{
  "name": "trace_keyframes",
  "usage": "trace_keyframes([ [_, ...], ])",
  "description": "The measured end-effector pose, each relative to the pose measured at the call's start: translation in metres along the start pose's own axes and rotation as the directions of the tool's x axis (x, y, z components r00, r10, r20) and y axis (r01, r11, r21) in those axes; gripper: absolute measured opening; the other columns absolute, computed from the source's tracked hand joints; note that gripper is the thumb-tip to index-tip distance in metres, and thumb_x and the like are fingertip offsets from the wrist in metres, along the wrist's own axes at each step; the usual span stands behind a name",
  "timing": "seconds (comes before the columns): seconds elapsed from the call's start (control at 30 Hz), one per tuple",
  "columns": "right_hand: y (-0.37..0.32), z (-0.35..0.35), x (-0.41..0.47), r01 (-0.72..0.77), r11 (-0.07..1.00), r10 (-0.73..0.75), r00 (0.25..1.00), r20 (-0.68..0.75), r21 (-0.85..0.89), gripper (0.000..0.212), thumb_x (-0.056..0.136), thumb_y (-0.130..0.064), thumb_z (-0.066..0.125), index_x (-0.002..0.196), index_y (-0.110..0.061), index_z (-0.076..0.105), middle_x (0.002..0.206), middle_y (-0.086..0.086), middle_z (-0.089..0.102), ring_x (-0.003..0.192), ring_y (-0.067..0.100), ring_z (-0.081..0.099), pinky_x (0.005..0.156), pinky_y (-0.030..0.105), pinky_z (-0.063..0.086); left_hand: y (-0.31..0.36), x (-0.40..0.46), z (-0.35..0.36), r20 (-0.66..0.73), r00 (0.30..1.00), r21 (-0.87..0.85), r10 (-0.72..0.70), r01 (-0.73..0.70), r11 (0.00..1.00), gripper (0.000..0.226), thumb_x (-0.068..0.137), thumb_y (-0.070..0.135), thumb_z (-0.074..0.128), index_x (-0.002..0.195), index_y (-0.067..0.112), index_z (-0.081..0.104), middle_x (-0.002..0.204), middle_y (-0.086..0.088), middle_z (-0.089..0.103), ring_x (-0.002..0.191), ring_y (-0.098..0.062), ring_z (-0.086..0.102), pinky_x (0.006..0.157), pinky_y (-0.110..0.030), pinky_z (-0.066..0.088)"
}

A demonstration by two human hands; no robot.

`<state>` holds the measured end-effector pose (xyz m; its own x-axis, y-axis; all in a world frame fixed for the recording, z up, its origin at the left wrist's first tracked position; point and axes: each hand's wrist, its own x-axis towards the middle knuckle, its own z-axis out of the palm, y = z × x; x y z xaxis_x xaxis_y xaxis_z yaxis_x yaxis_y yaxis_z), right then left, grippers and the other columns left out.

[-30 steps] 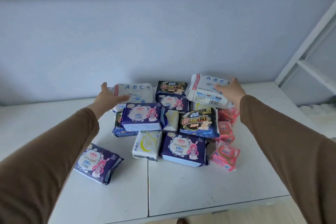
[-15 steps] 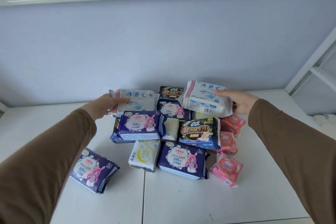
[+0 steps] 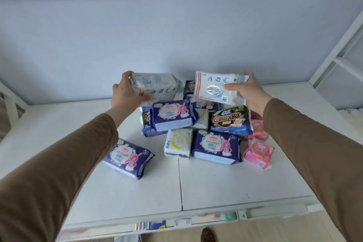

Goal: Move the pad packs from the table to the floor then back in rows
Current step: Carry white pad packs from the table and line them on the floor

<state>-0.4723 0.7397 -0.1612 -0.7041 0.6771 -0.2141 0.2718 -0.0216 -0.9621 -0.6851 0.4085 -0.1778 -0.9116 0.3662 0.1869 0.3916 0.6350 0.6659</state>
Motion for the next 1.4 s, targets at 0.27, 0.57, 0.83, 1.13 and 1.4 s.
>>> trace_keyframes([
  [0.27, -0.004, 0.067, -0.149, 0.312, 0.95, -0.307, 0.942, -0.138, 0.018, 0.078, 0.07, -0.012, 0.089, 0.129, -0.025, 0.04, 0.124, -0.002, 0.053, 0.106, 0.019, 0.064, 0.053, 0.038, 0.061, -0.041, -0.082, -0.089, -0.187, 0.974, -0.102, 0.126, -0.146, 0.984, 0.084, 0.06, 0.042, 0.086, 0.123, 0.038, 0.031, 0.106, 0.015, 0.047, 0.106, -0.018, 0.042, 0.072, -0.037, 0.045],
  [0.57, 0.053, 0.095, -0.286, 0.275, 0.96, -0.277, 0.96, 0.032, 0.047, 0.069, 0.076, -0.006, 0.084, 0.127, -0.022, 0.041, 0.119, -0.005, 0.057, 0.093, 0.002, 0.068, 0.057, 0.028, 0.059, -0.103, -0.213, -0.15, -0.08, 0.993, -0.163, 0.092, -0.104, 0.981, 0.098, 0.057, 0.044, 0.087, 0.134, 0.05, 0.026, 0.114, 0.008, 0.054, 0.106, -0.022, 0.052, 0.08, -0.038, 0.047],
  [0.83, 0.128, 0.103, -0.38, 0.197, 0.968, -0.14, 0.938, 0.316, -0.155, 0.075, 0.072, -0.02, 0.089, 0.134, -0.035, 0.049, 0.129, -0.009, 0.057, 0.115, 0.007, 0.06, 0.083, 0.02, 0.055, -0.168, -0.354, -0.177, 0.076, 0.995, -0.108, 0.058, -0.05, 0.993, 0.084, 0.058, 0.037, 0.092, 0.123, 0.042, 0.038, 0.112, 0.016, 0.059, 0.093, 0.005, 0.056, 0.067, -0.022, 0.044],
  [1.13, 0.225, 0.147, -0.47, 0.102, 0.932, 0.058, 0.904, 0.423, -0.347, 0.069, 0.069, -0.01, 0.089, 0.121, -0.034, 0.05, 0.111, -0.013, 0.063, 0.095, 0.0, 0.064, 0.072, 0.012, 0.052, -0.28, -0.484, -0.182, 0.213, 0.977, 0.053, -0.004, -0.007, 0.999, 0.087, 0.061, 0.035, 0.091, 0.131, 0.042, 0.04, 0.121, 0.011, 0.042, 0.1, 0.005, 0.042, 0.083, -0.018, 0.04],
  [1.4, 0.346, 0.208, -0.542, 0.009, 0.87, 0.187, 0.918, 0.348, -0.492, 0.08, 0.066, -0.008, 0.09, 0.133, -0.022, 0.051, 0.13, 0.005, 0.053, 0.121, 0.022, 0.054, 0.106, 0.047, 0.045, -0.405, -0.566, -0.142, 0.336, 0.929, 0.183, -0.156, 0.098, 0.978, 0.085, 0.06, 0.039, 0.089, 0.132, 0.034, 0.045, 0.108, 0.009, 0.044, 0.096, -0.013, 0.049, 0.076, -0.031, 0.045],
])
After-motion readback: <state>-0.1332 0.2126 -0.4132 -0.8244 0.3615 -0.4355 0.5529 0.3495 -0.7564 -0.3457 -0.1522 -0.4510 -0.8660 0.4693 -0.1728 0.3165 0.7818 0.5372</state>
